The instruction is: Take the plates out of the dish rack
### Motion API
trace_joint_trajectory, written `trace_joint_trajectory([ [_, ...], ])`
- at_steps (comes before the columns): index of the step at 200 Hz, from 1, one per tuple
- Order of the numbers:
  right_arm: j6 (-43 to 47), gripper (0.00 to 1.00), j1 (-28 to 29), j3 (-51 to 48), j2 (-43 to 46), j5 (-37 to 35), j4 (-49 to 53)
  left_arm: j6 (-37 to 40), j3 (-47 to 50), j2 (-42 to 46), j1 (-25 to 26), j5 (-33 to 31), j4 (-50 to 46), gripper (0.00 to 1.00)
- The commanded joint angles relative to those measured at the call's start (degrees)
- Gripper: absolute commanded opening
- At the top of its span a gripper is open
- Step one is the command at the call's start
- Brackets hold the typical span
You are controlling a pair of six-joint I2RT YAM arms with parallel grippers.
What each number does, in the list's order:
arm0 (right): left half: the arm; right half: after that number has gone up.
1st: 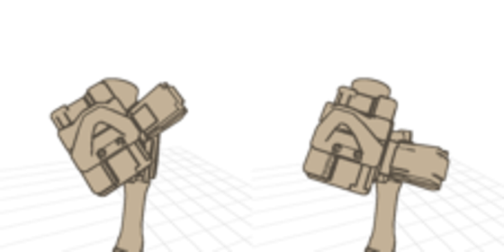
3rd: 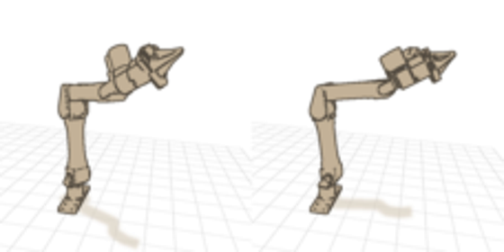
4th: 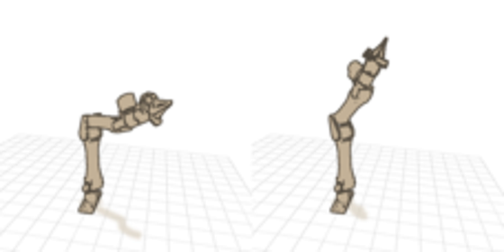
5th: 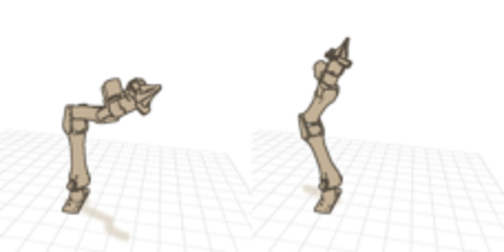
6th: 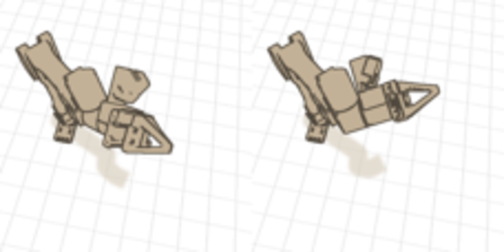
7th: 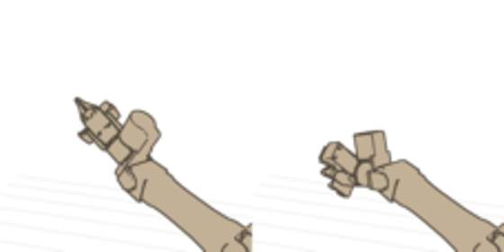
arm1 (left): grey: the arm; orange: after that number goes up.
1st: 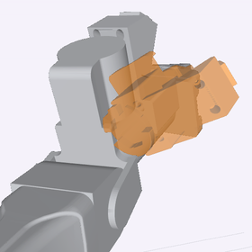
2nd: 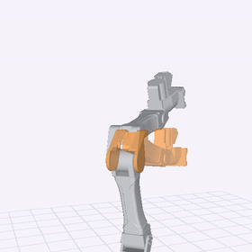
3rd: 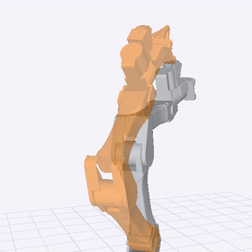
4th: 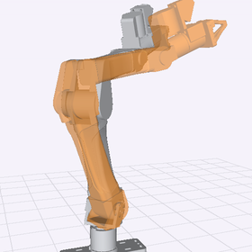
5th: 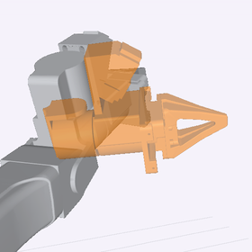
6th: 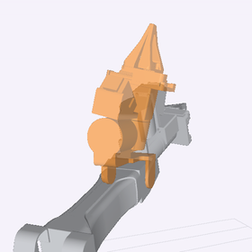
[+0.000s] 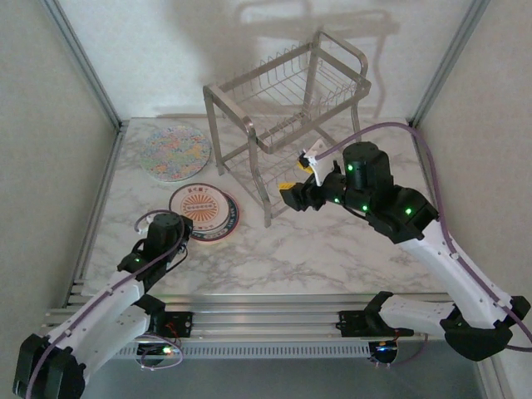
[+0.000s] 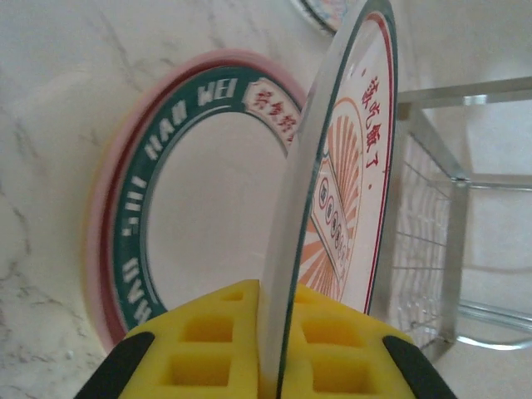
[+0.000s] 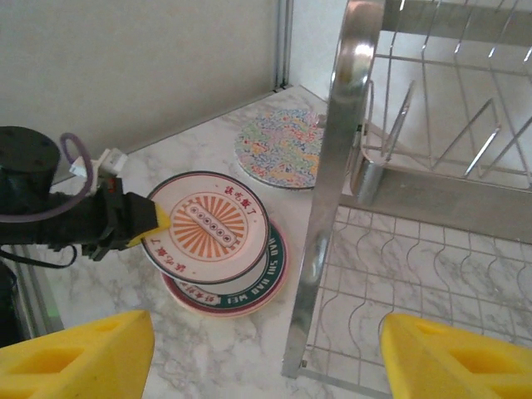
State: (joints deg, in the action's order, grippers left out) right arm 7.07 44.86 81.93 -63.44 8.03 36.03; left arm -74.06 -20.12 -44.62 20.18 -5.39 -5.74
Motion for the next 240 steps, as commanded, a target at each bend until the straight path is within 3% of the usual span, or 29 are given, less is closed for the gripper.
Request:
trace_joint_trajectory([
  [1, -0.38, 0.73, 0.92, -0.67, -0.09, 0.93, -1.19, -1.81, 0.68, -2.39, -1.71, 1.78, 8.36, 0.0],
  [49, -0.44, 0.73, 1.3, -0.49, -0.72, 0.49, -1.66, -0.21, 0.18, -9.37, -2.87, 4.27, 12.15, 0.0],
  [183, -1.62, 0.73, 1.46, -1.14, -1.11, -0.52, -2.74, 2.52, -1.3, -17.65, -2.91, 8.38, 8.44, 0.0],
  [240, -1.36, 0.73, 1.41, -0.66, -1.53, -0.47, -2.8, 3.12, -4.77, -18.66, -2.92, 8.24, 4.83, 0.3],
])
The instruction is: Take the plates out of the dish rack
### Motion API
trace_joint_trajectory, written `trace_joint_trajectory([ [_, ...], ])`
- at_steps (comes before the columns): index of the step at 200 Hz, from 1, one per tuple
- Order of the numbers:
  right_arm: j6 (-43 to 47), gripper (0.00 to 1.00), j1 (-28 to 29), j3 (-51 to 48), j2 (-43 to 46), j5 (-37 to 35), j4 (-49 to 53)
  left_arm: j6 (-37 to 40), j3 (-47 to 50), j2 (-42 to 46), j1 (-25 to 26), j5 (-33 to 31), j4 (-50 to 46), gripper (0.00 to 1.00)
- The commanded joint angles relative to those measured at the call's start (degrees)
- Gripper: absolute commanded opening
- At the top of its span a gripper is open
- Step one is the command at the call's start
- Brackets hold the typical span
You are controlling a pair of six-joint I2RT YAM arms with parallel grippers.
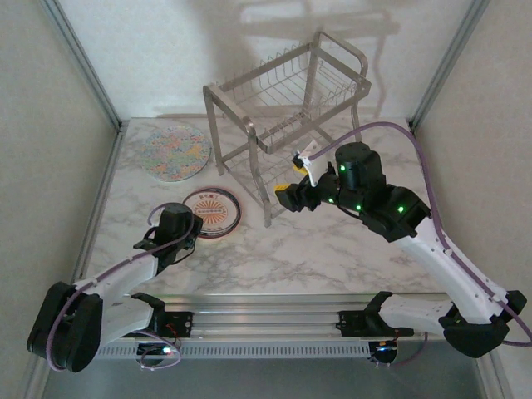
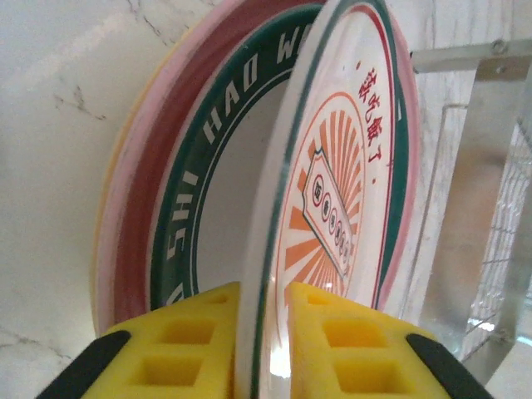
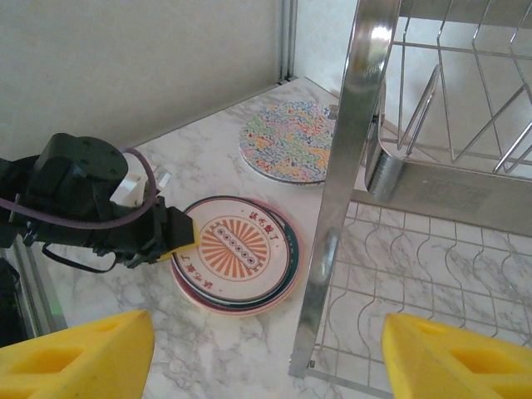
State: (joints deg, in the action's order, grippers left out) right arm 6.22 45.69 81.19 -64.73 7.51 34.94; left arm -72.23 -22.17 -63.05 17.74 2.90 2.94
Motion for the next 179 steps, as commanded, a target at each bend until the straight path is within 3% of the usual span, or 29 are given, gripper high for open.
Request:
trace_joint_trajectory([
  [1, -0.51, 0.73, 0.56, 0.1, -0.28, 0.1, -1.71, 1.34, -2.79, -0.24, -0.49, -0.11, -3.97, 0.31],
  [33, -0.33, 0.74, 0.63, 0.55, -0.81, 0.15, -1.76, 1.61, -5.11, 0.29, -0.49, -1.16, -7.56, 0.5],
  [179, -1.23, 0.75, 0.56, 1.34, -1.28, -0.61, -2.57, 1.64, -10.78, 1.47, -0.47, -3.07, -17.42, 0.61],
])
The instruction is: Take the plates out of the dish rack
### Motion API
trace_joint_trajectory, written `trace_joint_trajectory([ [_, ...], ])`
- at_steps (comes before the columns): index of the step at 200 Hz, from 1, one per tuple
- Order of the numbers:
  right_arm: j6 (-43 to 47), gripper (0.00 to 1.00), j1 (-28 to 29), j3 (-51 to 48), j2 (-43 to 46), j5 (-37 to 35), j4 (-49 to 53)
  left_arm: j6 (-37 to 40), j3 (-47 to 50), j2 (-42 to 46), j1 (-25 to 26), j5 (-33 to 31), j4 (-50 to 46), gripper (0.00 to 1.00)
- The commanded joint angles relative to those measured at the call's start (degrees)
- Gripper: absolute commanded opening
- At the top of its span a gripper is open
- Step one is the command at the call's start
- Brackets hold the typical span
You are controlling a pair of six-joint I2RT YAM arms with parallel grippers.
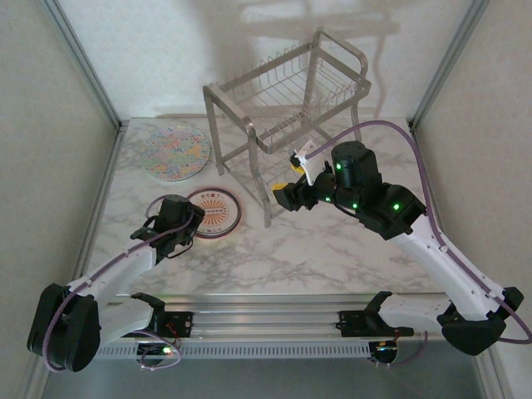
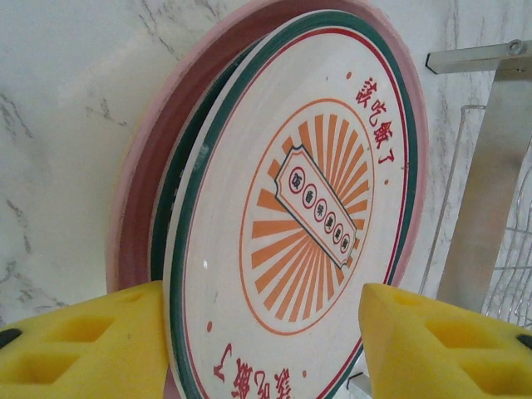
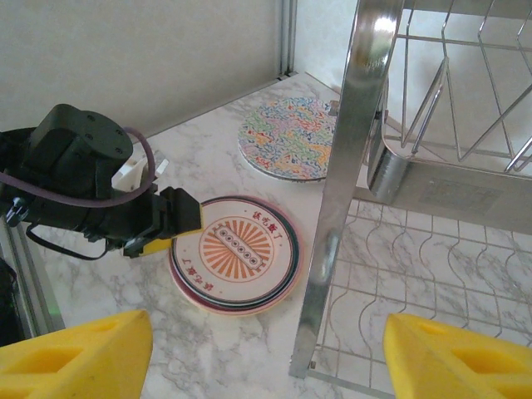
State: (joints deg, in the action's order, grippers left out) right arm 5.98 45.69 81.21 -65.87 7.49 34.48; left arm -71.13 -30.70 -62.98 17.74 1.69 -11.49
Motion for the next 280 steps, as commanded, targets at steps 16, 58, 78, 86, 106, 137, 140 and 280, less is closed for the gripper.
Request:
trace_joint_trajectory([
  [16, -1.14, 0.75, 0.66, 1.54, -0.22, -0.64, -2.27, 0.74, -2.52, 1.86, -0.43, -2.13, -4.0, 0.63],
  [58, -1.59, 0.75, 0.6, 2.37, -0.31, -1.64, -1.69, 0.73, -2.92, 4.46, -0.66, -3.24, -6.9, 0.69],
  [78, -1.67, 0.75, 0.6, 2.7, -0.32, -2.71, -1.57, 0.91, -3.46, 5.38, -0.6, -3.58, -8.35, 0.7],
  [86, -1.8, 0.76, 0.57, 3.01, -0.3, -3.41, -1.52, 0.92, -3.87, 5.74, -0.67, -3.73, -9.07, 0.7],
  [106, -2.73, 0.77, 0.39, 4.09, -0.41, -6.75, -1.34, 1.28, -5.75, 6.81, -0.69, -4.52, -10.55, 0.71],
  [137, -8.6, 0.87, -4.11, 6.31, -0.4, -15.98, 0.49, 6.11, -12.06, 6.57, -1.38, -6.44, -12.26, 1.0],
  [140, -9.58, 0.88, -5.23, 6.37, -0.4, -16.36, 0.87, 6.91, -12.71, 6.45, -1.45, -6.7, -12.2, 1.0],
  [280, -8.0, 0.99, -32.13, -43.73, -2.61, -29.26, -41.9, 52.59, -0.39, -0.28, -7.78, -45.63, 25.71, 1.0],
])
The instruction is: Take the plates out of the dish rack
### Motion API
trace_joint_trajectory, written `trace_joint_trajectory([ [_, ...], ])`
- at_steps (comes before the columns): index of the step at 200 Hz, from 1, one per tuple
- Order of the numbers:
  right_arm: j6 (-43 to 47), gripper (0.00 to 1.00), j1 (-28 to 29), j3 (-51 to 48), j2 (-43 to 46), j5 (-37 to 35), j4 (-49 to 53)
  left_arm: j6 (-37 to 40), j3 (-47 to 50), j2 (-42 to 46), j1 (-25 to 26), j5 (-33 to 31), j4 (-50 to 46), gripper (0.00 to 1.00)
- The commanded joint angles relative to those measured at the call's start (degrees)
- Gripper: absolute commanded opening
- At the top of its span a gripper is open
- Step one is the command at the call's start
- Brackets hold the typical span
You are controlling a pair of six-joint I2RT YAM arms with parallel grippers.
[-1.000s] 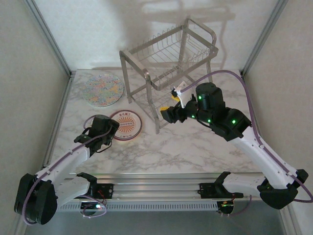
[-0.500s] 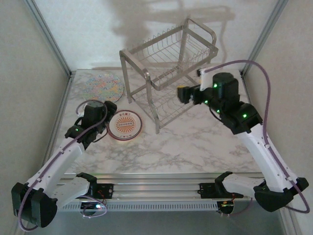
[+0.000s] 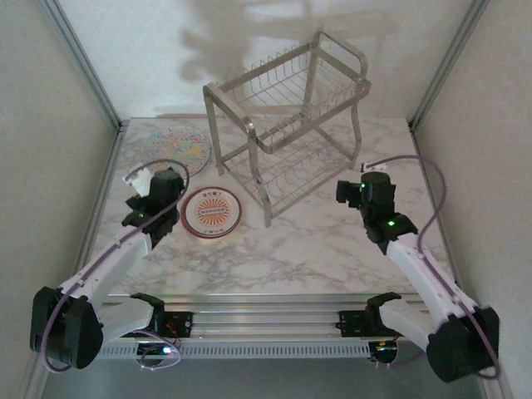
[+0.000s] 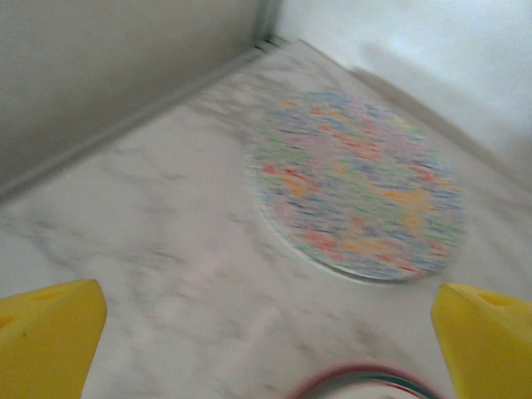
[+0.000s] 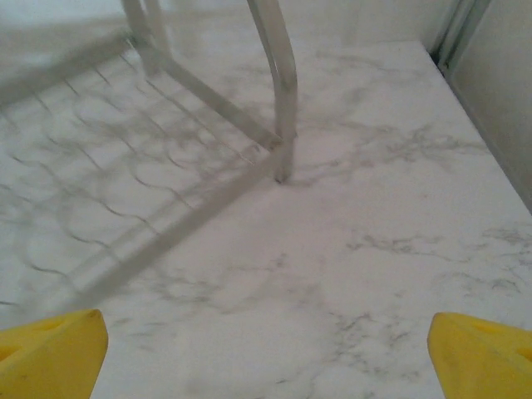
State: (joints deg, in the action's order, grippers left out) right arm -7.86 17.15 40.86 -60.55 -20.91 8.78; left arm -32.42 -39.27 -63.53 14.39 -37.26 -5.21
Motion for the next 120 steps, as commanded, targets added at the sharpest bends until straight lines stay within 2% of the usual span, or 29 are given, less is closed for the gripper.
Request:
trace_joint_trajectory([
  [1, 5.84, 0.99, -3.69, -3.31, -8.44, -0.84, -16.22, 13.92, 8.34, 0.12, -4.76, -6.29, 19.88, 1.0],
  [15, 7.33, 0.99, -4.29, -3.34, -13.99, -1.24, -18.46, 17.16, 12.66, -3.03, -9.24, 0.33, 27.7, 1.0],
  [27, 7.84, 0.99, -4.8, -5.61, -17.48, 0.03, -25.37, 18.24, 15.65, -6.43, -12.13, 4.78, 34.69, 1.0],
  [41, 8.62, 0.99, -5.3, -8.13, -21.24, 1.68, -34.01, 19.03, 18.6, -10.53, -14.28, 11.0, 43.64, 0.99],
  [54, 10.77, 0.99, -5.61, -9.25, -24.71, 2.99, -39.9, 21.28, 19.93, -15.38, -14.74, 13.55, 52.94, 0.99],
  [65, 11.54, 0.99, -6.24, -10.35, -27.04, 4.03, -45.06, 22.91, 17.8, -18.57, -15.15, 16.14, 54.34, 0.99],
  [74, 9.73, 0.99, -7.53, -9.23, -27.1, 4.98, -42.07, 24.07, 16.83, -20.95, -15.34, 19.22, 57.91, 0.99],
  [89, 7.48, 0.99, -9.84, -10.83, -26.74, 6.54, -44.55, 26.49, 15.19, -25.01, -15.72, 22.31, 60.55, 0.99],
  [100, 6.65, 0.99, -10.8, -14.02, -25.87, 8.0, -48.95, 26.81, 15.23, -24.73, -15.9, 24.06, 60.2, 0.99],
  [111, 6.79, 0.99, -11.31, -20.09, -27.05, 9.94, -57.93, 27.71, 18.23, -23.52, -15.68, 25.3, 64.02, 0.99],
  [120, 8.34, 0.99, -10.69, -23.86, -29.61, 9.71, -70.79, 28.28, 22.2, -22.63, -15.48, 25.93, 70.57, 0.99],
])
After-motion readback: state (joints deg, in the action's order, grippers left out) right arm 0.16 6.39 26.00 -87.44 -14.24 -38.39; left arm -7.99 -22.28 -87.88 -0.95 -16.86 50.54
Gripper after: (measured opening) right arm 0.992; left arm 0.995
